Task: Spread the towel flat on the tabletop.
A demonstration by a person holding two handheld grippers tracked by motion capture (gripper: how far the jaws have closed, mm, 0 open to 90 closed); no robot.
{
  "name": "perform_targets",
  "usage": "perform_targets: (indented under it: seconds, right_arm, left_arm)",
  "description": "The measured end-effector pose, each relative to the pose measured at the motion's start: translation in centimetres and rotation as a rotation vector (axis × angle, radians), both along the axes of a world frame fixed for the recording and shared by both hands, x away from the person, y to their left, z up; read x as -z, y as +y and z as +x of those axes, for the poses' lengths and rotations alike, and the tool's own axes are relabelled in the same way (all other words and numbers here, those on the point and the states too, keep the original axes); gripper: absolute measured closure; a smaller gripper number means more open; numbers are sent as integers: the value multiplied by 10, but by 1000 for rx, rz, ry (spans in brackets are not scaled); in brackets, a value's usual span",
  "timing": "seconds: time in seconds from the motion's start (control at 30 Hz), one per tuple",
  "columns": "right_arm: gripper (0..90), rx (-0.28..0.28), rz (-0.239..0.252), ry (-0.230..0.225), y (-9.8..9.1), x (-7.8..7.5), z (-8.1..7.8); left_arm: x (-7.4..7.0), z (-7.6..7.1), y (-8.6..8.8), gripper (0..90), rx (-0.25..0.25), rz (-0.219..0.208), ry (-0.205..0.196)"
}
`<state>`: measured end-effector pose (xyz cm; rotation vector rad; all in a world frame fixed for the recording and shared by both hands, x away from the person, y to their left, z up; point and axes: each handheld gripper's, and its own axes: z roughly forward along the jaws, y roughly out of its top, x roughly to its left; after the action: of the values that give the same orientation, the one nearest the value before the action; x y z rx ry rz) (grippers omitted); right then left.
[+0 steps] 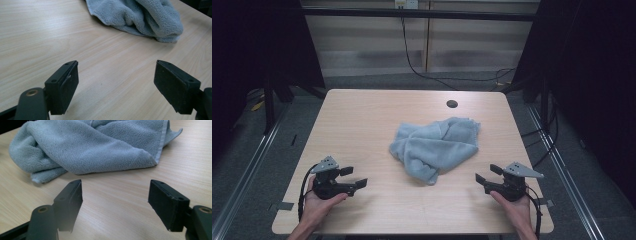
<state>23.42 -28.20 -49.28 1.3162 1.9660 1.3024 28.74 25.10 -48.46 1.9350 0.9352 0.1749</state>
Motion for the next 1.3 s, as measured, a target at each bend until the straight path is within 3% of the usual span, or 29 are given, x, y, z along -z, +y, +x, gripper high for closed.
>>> perform_targets:
  seconds: [0.17,0.37,0.47,0.63,0.9,1.07,1.17,1.3]
  right_arm:
    - [272,-44,44,35,4,-5,5]
    - [307,-120,47,54,17,-12,15]
    - [331,-156,55,79,22,-17,26]
    - [336,-212,58,104,29,-23,49]
    - [245,-227,34,134,39,-22,95]
    - [229,-239,27,156,43,-17,113]
    - [190,-236,-17,182,48,-12,124]
    - [197,-235,-21,195,50,-2,134]
  left_arm:
    - [2,3,1,257,-13,-2,5]
    - [2,4,-2,283,6,3,6]
    - [1,2,-3,283,12,9,3]
    - [0,3,-1,321,26,-17,5]
    - [0,3,-4,297,13,9,-10]
    - [1,4,-10,290,31,24,-7]
    - [2,5,-12,289,42,26,-3]
    - [2,5,-11,289,43,32,-3]
